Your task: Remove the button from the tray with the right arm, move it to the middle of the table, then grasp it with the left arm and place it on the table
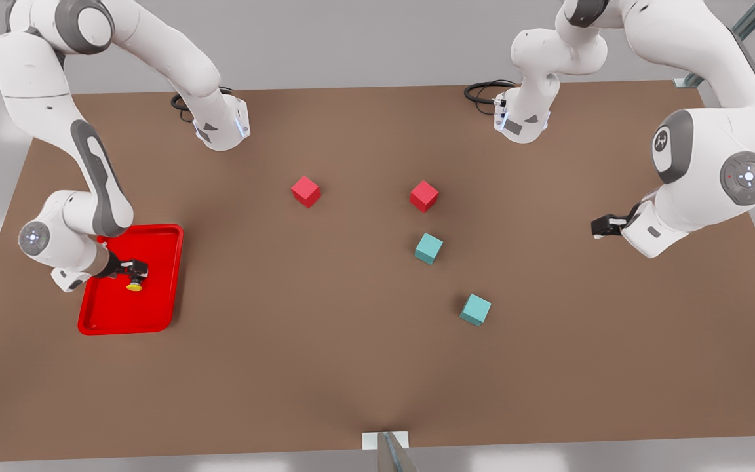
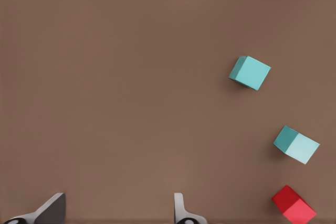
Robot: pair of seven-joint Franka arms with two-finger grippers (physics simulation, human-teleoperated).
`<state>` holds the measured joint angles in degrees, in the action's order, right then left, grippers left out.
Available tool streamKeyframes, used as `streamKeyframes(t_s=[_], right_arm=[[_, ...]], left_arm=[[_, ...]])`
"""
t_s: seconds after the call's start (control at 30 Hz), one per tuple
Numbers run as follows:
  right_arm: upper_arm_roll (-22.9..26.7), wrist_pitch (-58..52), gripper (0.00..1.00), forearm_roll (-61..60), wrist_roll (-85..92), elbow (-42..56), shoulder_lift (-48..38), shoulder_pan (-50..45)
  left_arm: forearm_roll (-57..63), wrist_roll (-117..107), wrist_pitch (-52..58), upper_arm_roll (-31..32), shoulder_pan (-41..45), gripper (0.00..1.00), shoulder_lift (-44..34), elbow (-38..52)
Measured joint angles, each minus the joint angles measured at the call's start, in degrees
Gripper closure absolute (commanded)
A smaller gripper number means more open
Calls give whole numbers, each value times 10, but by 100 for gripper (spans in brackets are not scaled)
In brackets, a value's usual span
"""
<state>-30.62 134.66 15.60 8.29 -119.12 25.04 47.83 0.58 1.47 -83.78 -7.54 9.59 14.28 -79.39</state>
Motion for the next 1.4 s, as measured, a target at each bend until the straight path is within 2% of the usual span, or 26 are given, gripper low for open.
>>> streamKeyframes(t_s=[0.33, 1.4], right_arm=[[4, 2, 0, 45, -13, 30, 55, 0], [25, 5, 0, 79, -31, 13, 77, 4]], left_arm=[[0, 0, 0, 0, 0, 0, 1, 0], [0, 0, -1, 0, -1, 0, 8, 0]])
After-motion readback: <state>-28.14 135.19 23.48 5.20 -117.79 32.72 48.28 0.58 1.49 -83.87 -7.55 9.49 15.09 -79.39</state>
